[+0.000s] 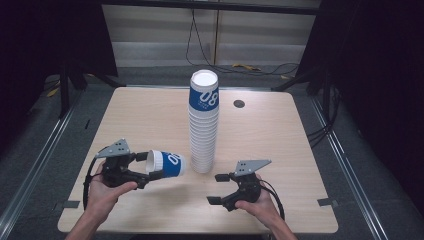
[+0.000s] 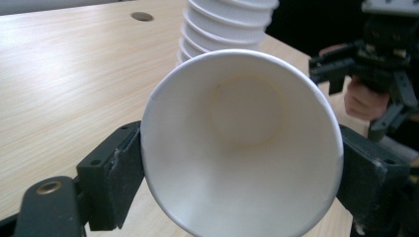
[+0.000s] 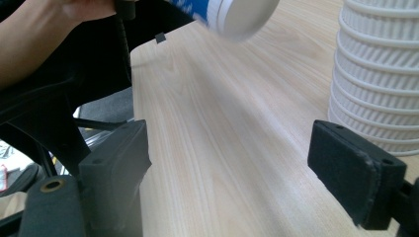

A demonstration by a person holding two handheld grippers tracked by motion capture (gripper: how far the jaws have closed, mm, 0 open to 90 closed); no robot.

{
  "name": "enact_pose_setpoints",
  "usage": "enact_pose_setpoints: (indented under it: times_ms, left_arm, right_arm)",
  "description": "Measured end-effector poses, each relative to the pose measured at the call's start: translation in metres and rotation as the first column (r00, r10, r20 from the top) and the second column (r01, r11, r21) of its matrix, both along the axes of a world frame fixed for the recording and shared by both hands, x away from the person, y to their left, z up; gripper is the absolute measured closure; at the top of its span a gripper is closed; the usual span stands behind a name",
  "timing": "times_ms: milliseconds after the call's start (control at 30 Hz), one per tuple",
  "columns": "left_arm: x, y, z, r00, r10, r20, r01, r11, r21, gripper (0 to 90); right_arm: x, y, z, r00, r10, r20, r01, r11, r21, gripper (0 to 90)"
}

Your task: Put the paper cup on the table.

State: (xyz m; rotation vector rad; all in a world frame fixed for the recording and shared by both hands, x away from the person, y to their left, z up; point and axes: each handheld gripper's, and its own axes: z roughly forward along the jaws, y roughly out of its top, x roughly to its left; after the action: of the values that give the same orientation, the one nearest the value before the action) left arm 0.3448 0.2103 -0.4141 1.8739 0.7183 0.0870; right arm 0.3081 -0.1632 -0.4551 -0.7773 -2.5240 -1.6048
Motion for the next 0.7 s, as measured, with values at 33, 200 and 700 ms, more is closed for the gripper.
enact_pose_setpoints:
  times_ms: [33,200,700]
  left_arm:
    - [0.001,0.002,0.000,1.0000,0.004,-0.002,-0.004,1.0000,0.001,15.6]
    - [0.006,0.005,-0.001,0.9993,0.036,-0.010,-0.036,0.9988,0.032,15.7]
    - [0.025,0.009,0.010,0.9964,0.067,-0.051,-0.058,0.9850,0.162,15.5]
  right_arm:
    - [0.001,0.000,0.000,1.0000,-0.001,0.001,0.001,1.000,0.000,16.2]
    - [0.006,0.002,-0.002,1.0000,-0.004,-0.007,0.004,1.000,0.012,16.4]
    - [0.005,-0.001,-0.005,0.9999,-0.012,-0.006,0.012,1.000,0.000,16.4]
